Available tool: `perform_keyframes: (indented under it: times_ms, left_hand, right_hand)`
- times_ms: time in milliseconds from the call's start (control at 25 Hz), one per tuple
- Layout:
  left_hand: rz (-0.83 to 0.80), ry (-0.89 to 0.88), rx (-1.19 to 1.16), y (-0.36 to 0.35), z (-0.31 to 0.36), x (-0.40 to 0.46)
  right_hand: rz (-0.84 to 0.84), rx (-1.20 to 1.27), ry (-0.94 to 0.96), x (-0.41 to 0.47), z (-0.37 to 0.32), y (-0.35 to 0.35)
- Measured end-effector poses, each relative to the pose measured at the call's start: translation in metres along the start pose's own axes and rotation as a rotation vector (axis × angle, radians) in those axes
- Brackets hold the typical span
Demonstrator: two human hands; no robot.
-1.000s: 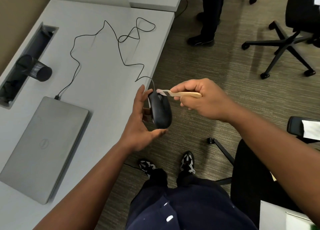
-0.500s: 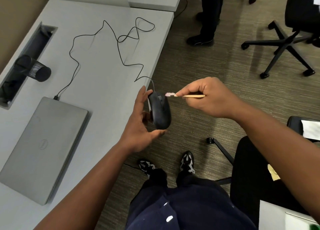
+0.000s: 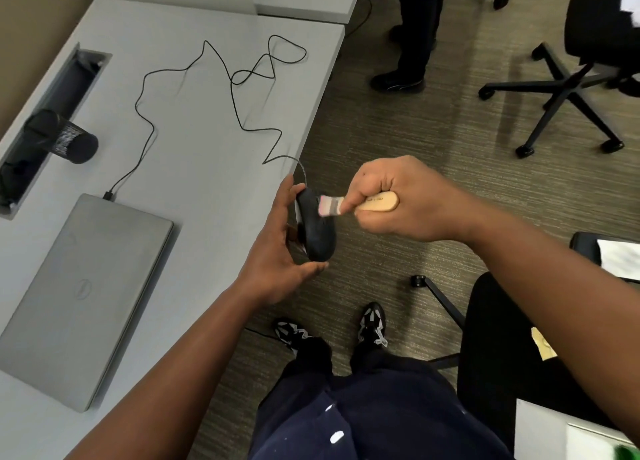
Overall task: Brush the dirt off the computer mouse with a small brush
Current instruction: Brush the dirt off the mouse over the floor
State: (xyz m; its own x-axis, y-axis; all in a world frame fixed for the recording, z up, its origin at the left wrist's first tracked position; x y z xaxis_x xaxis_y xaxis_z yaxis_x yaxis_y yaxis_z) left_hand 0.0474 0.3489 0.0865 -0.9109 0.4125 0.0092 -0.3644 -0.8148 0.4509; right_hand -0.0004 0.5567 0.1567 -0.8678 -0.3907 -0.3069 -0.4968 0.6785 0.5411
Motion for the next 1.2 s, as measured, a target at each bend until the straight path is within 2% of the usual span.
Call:
perform_keyframes:
  times_ms: [120, 240, 400, 560, 640, 840, 880, 1000, 1080, 1200]
  left_hand:
    - [-0.02, 0.012, 0.052, -0.001, -0.002, -0.001]
    - [-0.003, -0.012, 0.077, 0.0, 0.001, 0.0]
    - [0.011, 0.016, 0.089, 0.001, -0.003, 0.0]
    - [-0.014, 0.032, 0.127, 0.002, -0.007, 0.001]
    - [-0.014, 0.012, 0.13, 0.002, -0.005, 0.002]
    - [0.009, -0.003, 0.144, 0.004, -0.009, 0.004]
    - [0.003, 0.0, 0.147, 0.005, -0.01, 0.004]
    - [-0.014, 0.02, 0.13, 0.003, -0.012, 0.005]
    - [-0.021, 0.011, 0.116, 0.001, -0.012, 0.007]
    - [-0.013, 0.001, 0.09, 0.0, -0.016, 0.006]
  right_hand:
    - [0.125, -0.07, 0.067, 0.004, -0.004, -0.003]
    - [0.019, -0.139, 0.066, 0.003, -0.002, -0.013]
    - [-0.162, -0.048, -0.03, -0.003, 0.006, -0.014]
    - [0.097, 0.023, 0.028, 0.003, 0.008, -0.003]
    - [0.117, 0.0, 0.052, 0.004, 0.005, -0.007]
    - [-0.142, -0.034, -0.016, -0.002, 0.003, -0.01]
    - [-0.13, -0.019, -0.017, -0.002, 0.004, -0.009]
    - [0.123, 0.015, 0.051, 0.005, 0.0, -0.001]
    - [0.174, -0.034, 0.066, 0.009, -0.002, -0.003]
    - [-0.021, -0.073, 0.022, 0.007, 0.002, -0.006]
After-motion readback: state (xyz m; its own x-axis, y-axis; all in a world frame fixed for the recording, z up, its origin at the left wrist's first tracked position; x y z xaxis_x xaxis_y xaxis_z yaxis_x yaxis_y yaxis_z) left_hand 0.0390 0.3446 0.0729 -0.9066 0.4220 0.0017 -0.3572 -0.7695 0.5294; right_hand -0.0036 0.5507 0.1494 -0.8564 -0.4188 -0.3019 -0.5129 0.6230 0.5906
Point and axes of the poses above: each hand's wrist, its own x-axis towards the middle knuckle, its own y-axis out of the back of the hand, z = x × y, the point moved 5 cm from there along x, towards the middle knuckle, and after that the axes turned 15 degrees about -y, right-handed, at the moved point
